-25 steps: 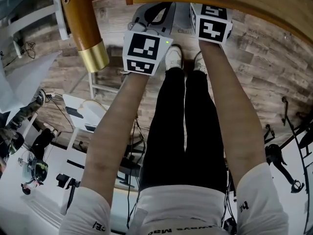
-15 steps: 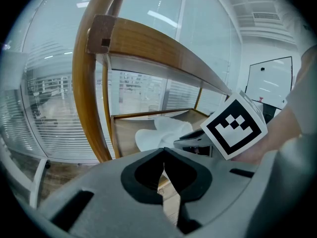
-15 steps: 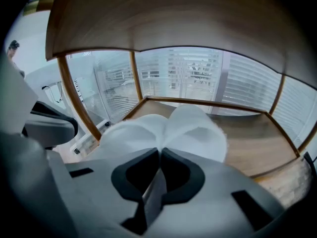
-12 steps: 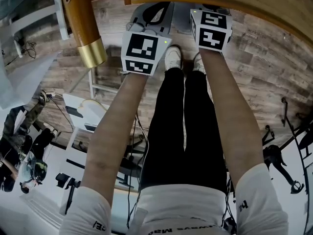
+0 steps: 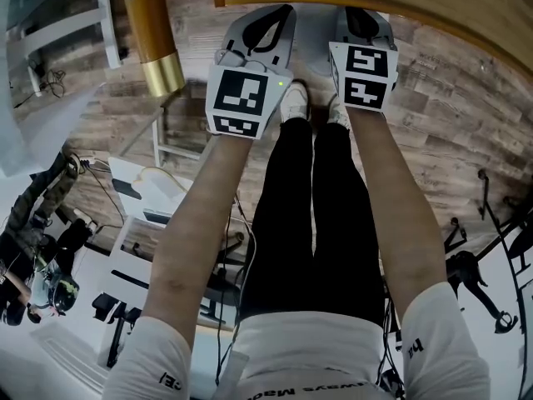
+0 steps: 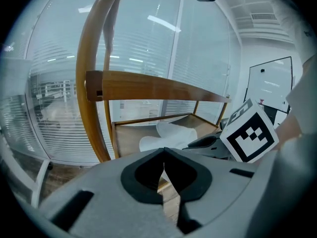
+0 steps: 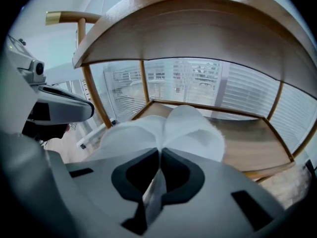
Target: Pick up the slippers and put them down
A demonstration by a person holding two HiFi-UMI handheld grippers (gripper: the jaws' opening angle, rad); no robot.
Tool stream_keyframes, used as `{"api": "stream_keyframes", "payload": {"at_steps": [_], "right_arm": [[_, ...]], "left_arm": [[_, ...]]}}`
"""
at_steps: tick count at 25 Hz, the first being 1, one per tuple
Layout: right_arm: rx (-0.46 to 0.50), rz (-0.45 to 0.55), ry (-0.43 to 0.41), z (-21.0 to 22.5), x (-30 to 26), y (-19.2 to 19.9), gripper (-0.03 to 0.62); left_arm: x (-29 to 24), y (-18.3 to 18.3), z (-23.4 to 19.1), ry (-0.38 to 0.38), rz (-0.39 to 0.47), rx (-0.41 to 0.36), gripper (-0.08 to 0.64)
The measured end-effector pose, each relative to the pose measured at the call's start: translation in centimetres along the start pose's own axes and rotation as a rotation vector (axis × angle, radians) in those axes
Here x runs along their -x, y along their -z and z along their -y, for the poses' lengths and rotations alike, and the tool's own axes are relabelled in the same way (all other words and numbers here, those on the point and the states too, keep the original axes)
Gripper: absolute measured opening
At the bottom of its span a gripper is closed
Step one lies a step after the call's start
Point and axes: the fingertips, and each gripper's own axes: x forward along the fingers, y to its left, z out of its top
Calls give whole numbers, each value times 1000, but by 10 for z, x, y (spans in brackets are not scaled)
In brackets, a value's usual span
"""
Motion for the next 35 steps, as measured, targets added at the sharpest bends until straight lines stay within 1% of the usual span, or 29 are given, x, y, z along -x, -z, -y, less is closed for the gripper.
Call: {"api": "stream_keyframes", "payload": {"at_steps": [8, 13, 16, 20, 22, 26, 32, 35], "right_arm": [[31, 5, -27, -2, 22, 2, 25], [25, 7, -37, 0, 42, 4, 25], [18, 15, -52, -2, 57, 5, 25], [29, 23, -77, -10, 80, 5, 25], [22, 22, -82, -12, 92, 6, 25], [11, 9, -92, -14, 110, 11, 25], [15, 8, -96, -12, 136, 12, 25], [18, 11, -98, -11, 150, 10, 25]], "left_arm": [[17, -6, 8, -21, 15, 21, 12], [24, -11, 23, -10, 24, 0, 12], [34, -17, 29, -16, 42, 31, 12], [51, -26, 33, -51, 76, 82, 12], [60, -30, 35, -67, 87, 91, 12], [72, -36, 44, -72, 92, 78, 12], [84, -48, 67, -46, 117, 47, 12], [93, -52, 78, -35, 118, 45, 12]]}}
